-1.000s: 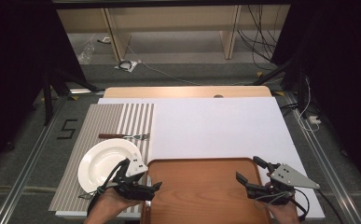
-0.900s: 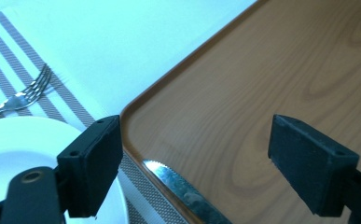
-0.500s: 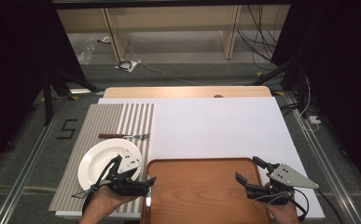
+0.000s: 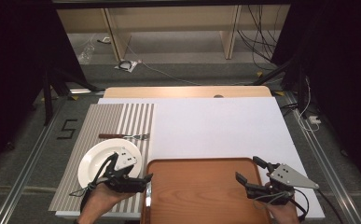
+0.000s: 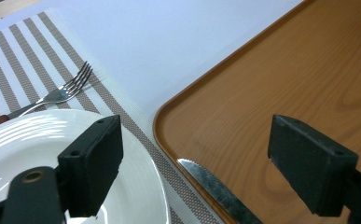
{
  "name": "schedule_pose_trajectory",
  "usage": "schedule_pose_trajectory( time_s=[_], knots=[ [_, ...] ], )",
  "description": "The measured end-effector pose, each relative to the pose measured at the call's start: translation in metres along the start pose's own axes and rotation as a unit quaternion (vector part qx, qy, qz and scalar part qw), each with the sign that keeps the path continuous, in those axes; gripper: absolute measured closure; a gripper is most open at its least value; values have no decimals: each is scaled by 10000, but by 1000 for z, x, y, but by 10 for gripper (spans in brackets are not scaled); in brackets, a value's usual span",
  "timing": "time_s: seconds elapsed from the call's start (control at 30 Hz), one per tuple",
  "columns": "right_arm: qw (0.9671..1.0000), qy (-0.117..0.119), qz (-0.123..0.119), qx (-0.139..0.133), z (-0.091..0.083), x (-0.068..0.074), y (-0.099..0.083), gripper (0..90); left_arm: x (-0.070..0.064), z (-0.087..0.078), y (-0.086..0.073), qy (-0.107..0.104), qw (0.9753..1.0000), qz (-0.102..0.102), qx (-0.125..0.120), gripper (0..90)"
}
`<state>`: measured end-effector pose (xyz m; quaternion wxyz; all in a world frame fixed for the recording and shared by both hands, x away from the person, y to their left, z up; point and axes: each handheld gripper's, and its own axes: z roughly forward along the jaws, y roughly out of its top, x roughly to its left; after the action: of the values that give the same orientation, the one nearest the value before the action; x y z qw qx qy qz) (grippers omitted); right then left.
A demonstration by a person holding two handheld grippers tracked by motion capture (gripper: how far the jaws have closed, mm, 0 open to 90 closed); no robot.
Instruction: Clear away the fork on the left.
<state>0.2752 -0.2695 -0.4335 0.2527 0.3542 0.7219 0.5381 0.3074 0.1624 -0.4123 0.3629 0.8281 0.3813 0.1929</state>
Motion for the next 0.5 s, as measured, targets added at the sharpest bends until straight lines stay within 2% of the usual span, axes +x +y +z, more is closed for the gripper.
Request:
schedule_pose_trajectory(
  time_s=[0.33, 0.5],
  knots=[
    [10000, -8, 3, -6, 1, 1, 0, 193, 20, -2, 5, 194, 9998, -75, 7, 181],
    [10000, -8, -7, 0, 1, 1, 0, 194, 32, -2, 10, 305, 9995, -49, 94, 182]
  ],
)
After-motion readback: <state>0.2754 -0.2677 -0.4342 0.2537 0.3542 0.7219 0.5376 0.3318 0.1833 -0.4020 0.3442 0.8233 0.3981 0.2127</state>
